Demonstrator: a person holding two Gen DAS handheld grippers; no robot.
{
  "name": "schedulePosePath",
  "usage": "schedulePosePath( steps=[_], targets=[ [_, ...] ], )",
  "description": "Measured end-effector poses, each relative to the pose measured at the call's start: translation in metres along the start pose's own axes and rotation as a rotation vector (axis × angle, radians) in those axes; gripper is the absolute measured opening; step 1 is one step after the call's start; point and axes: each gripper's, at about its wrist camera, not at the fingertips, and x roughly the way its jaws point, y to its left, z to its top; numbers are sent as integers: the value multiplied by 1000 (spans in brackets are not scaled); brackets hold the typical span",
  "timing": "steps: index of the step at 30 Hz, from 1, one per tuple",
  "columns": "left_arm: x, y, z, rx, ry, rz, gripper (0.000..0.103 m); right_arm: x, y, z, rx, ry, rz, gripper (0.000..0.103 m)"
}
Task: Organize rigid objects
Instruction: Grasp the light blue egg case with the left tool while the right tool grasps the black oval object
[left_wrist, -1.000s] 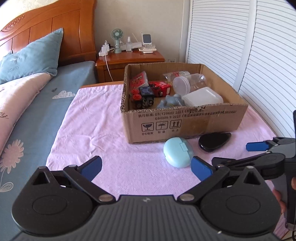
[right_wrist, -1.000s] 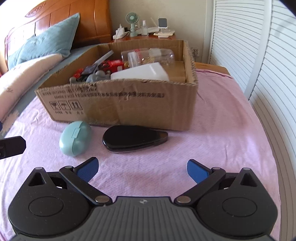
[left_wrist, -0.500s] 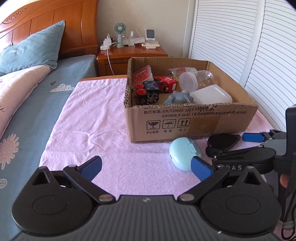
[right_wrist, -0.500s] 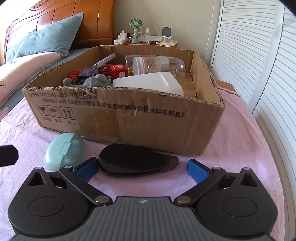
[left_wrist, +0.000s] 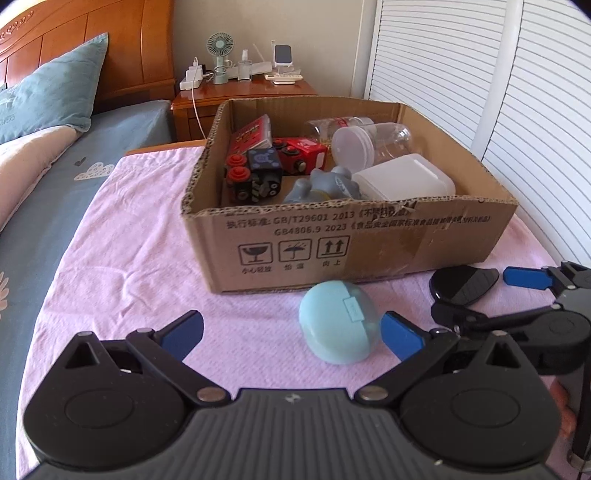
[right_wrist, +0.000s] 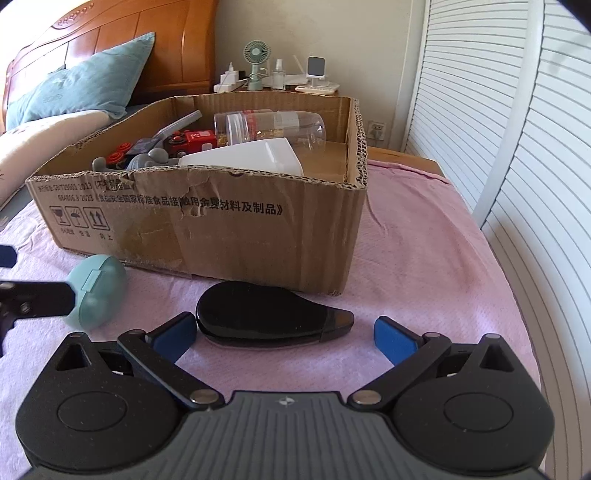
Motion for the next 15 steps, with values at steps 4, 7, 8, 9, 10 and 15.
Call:
schedulePosePath(
  steps=[4,7,8,9,10,15],
  targets=[
    [16,-5,3,-4,12,-1,102,-2,-3,-3,-14,-1,15,103],
    [26,-8,2,-9,30,-5,102,-3,-3,-4,-20,-6,19,103],
    [28,-7,1,-20,33,-8,102,-3,-2,-4,-21,-8,19,103],
    [29,-5,1,-30,38,-8,102,-3,-2,-4,-19,-9,20,103],
    [29,-3,0,-29,35,-5,102,-2,-2,-4,-19,-8,20,103],
    [26,4,-5,7,25,56,103,-4,-3,-4,-18,-5,21,103]
  ],
)
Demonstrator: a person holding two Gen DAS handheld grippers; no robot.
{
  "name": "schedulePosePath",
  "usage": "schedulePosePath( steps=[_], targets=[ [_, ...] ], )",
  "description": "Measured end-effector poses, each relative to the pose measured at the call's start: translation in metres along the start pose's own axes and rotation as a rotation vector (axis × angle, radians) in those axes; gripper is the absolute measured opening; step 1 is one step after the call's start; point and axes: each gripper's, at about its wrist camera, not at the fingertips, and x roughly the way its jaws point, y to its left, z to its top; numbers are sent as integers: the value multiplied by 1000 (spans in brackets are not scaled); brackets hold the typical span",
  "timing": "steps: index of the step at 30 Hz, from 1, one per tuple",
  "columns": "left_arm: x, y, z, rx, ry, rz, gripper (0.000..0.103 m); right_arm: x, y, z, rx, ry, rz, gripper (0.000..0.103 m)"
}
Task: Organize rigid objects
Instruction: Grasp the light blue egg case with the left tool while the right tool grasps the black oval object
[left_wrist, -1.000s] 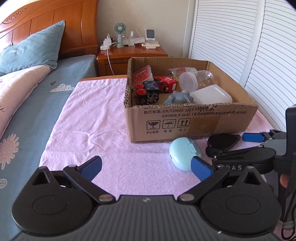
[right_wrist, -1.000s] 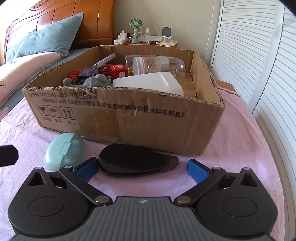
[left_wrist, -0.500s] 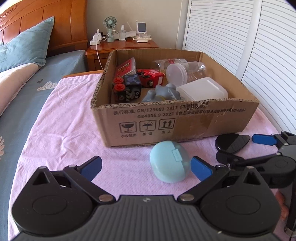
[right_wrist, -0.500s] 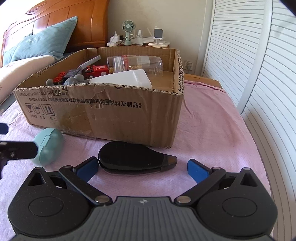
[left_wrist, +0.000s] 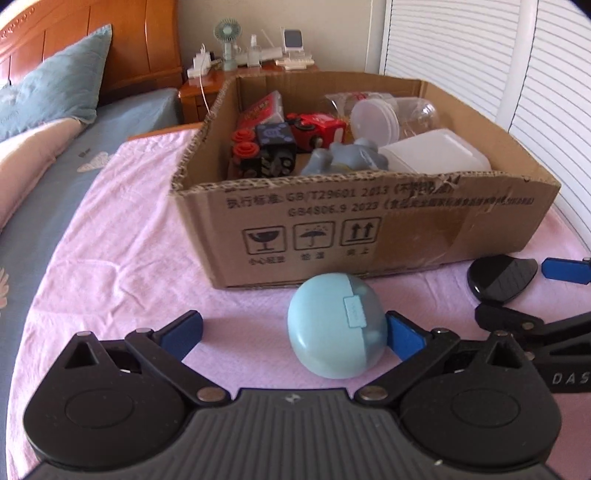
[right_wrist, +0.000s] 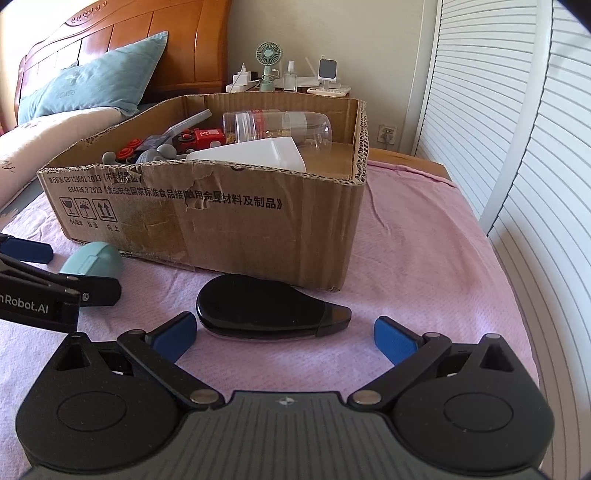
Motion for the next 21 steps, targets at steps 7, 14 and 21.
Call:
schedulePosePath(
  steps=[7,14,21],
  targets=[
    [-2,9,-5,-14,-23,-6,103,1,1,1,8,5,-6,103],
    [-3,8,-6,-33,-22,7,103,1,2,0,20,-1,-18,103],
    [-8,-2,-6,-4,-54,-22,77,1,1,-1,19,-5,-17,103]
  ],
)
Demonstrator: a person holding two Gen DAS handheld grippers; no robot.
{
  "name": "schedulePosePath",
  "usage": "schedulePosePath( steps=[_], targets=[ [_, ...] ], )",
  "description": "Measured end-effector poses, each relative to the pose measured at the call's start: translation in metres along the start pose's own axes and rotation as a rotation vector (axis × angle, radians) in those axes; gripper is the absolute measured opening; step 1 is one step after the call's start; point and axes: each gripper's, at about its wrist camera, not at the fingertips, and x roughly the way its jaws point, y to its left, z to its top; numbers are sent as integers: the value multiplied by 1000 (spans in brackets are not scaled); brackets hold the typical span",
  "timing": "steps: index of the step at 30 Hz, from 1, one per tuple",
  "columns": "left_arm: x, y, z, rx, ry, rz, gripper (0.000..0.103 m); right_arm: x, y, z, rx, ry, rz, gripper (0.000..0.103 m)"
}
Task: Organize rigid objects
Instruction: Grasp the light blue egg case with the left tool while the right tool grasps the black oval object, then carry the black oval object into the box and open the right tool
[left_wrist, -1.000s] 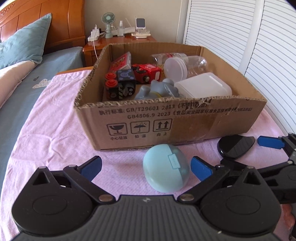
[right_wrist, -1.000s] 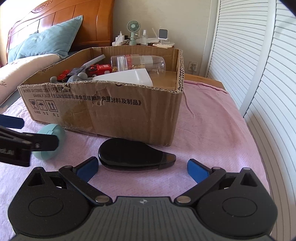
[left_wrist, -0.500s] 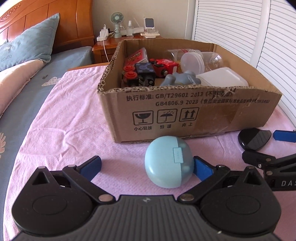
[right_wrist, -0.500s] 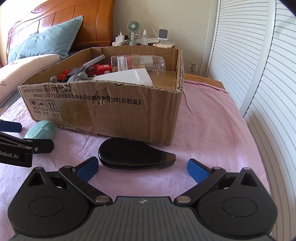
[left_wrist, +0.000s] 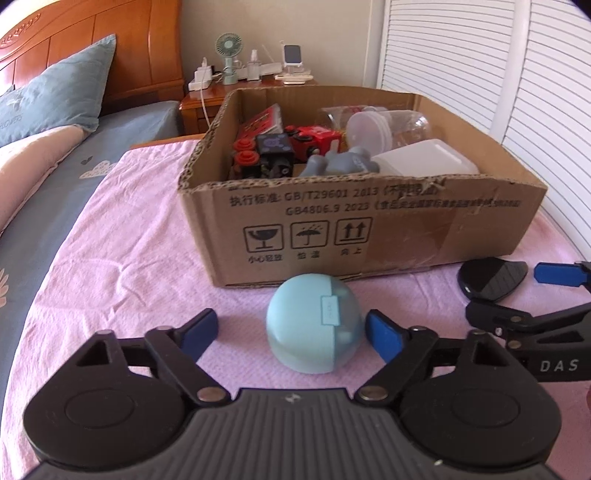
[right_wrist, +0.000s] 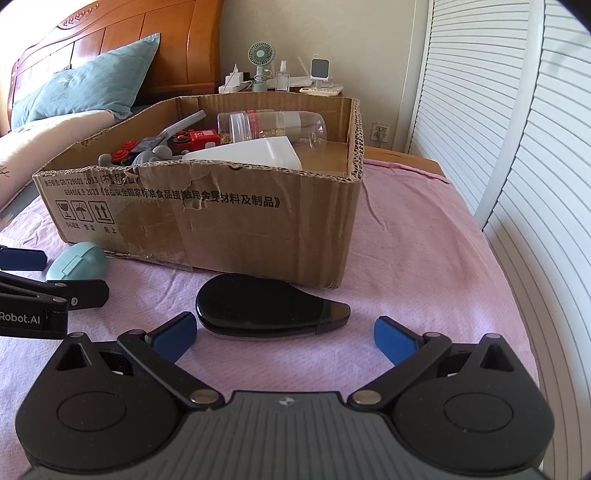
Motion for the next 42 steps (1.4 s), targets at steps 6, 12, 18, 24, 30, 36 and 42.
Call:
schedulePosePath(
  steps=[6,12,18,24,30,36,42],
  targets=[
    [-3,-4,1,16,-22,-14,52,-1,0,-1,1,-8,0,103],
    [-3,1,1,-3,-19,-16,52,1,5,1,2,-9,-4,103],
    [-5,5,-1,-12,-17,-8,52,4,13,6,2,-3,-8,103],
    [-6,8,-1,-24,-15,-9,52,7,20,10,-10,-1,4,103],
    [-6,8,-1,-31,-15,-4,52,7,21,12,11,-7,-16,99],
    [-5,8,-2,-26,-18,-1,52,5,22,12,15,-17,-25,93],
    [-5,7,-1,-22,-20,3,52,7,19,11,16,-17,-25,98]
  ],
)
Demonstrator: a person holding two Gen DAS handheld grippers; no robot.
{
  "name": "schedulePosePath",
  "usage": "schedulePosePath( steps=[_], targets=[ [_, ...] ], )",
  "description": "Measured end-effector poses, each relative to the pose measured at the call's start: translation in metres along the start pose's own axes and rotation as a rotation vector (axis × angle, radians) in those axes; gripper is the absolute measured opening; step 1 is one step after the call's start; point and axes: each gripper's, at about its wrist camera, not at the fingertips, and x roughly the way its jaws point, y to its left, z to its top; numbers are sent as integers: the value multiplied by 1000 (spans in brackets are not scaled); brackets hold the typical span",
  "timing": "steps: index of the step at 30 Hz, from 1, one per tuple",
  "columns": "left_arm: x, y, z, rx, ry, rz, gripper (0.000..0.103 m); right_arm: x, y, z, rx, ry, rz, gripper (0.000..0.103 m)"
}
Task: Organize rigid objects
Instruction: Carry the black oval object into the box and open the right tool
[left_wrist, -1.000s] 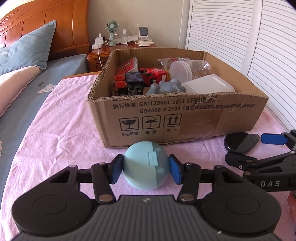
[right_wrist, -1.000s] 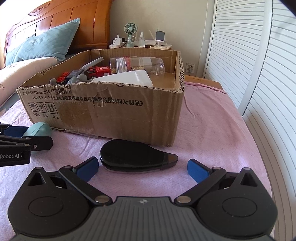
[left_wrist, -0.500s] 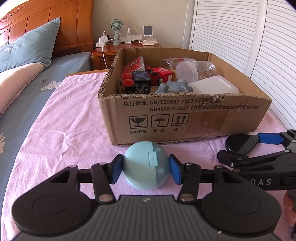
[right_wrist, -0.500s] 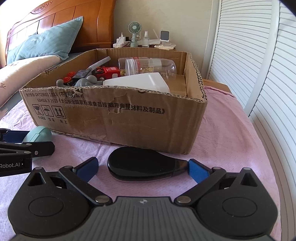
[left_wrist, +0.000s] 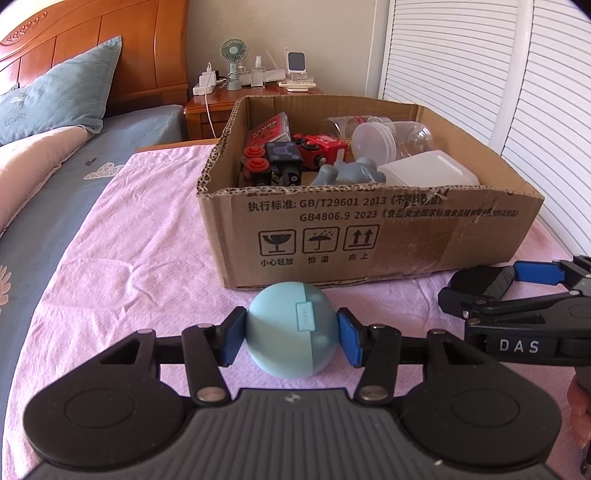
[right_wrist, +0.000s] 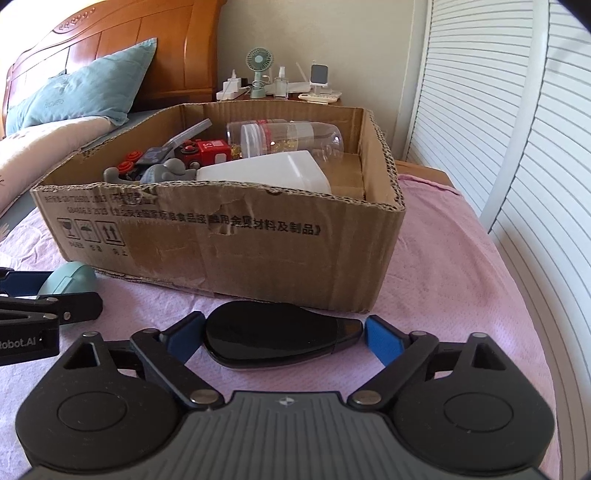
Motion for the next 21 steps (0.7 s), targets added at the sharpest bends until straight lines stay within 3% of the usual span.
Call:
schedulePosePath(
  steps=[3,12,21],
  targets=[
    [1,-1,0,15,-2,3,52,-1,1,0,-9,-2,6,93],
    [-4,3,0,48,29,-40,52,-12,1,2,-29,18,39,93],
    [-20,8,0,117,77,-106,52,-48,-3,10,-93,-11,106,93]
  ],
)
